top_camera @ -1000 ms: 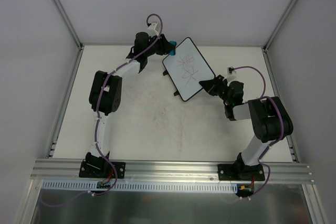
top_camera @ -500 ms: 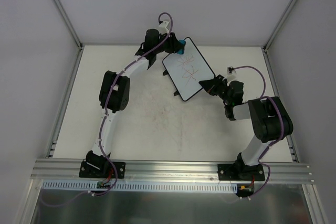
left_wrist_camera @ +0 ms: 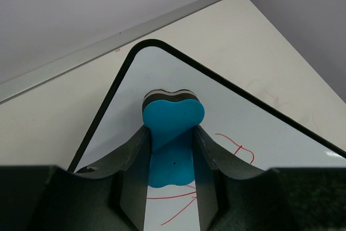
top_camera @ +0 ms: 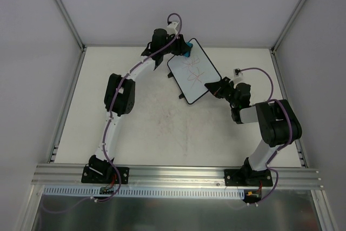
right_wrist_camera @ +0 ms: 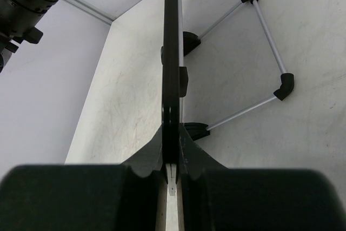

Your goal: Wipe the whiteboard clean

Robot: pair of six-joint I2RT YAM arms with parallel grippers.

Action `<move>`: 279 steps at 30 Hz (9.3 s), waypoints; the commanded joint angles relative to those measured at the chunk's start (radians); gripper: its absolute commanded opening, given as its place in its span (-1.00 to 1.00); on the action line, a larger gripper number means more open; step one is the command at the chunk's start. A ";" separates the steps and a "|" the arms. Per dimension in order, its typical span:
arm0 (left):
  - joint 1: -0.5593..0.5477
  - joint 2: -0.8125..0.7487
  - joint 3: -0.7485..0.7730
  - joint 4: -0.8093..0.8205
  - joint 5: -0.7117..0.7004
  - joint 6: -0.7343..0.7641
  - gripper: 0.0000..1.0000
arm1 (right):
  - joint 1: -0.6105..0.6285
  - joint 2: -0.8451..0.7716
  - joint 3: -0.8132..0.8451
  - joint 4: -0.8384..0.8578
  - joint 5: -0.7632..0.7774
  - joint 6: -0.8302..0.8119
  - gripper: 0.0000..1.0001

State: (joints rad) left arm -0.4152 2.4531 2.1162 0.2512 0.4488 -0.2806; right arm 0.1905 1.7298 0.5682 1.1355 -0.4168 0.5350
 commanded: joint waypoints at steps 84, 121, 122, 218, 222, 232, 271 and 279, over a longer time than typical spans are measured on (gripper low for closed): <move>0.015 -0.020 -0.197 -0.050 -0.169 -0.268 -1.00 | 0.003 0.007 0.059 0.006 -0.043 -0.003 -0.99; -0.220 -0.215 -0.397 0.043 -0.096 0.021 -1.00 | 0.001 0.024 0.068 0.009 -0.054 0.010 -1.00; -0.227 -0.217 -0.398 0.043 -0.096 0.035 -1.00 | 0.001 0.024 0.070 0.009 -0.054 0.010 -1.00; -0.125 -0.206 -0.552 0.077 -0.071 -0.221 -1.00 | -0.023 0.053 0.061 0.078 -0.077 0.069 -1.00; -0.177 -0.232 -0.568 0.079 -0.067 -0.151 -1.00 | -0.025 0.050 0.058 0.084 -0.080 0.074 -1.00; -0.235 -0.284 -0.640 0.068 -0.119 -0.036 -1.00 | -0.026 0.050 0.058 0.089 -0.088 0.072 -1.00; -0.320 -0.281 -0.624 -0.024 -0.236 0.031 -1.00 | -0.031 0.047 0.056 0.096 -0.093 0.079 -1.00; -0.229 -0.290 -0.682 -0.043 -0.297 -0.130 -1.00 | -0.033 0.048 0.055 0.101 -0.094 0.082 -1.00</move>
State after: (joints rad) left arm -0.6720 2.1120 1.4860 0.3374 0.1780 -0.3244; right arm 0.1547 1.7802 0.5949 1.1465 -0.4988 0.5953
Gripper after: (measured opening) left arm 0.316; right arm 0.080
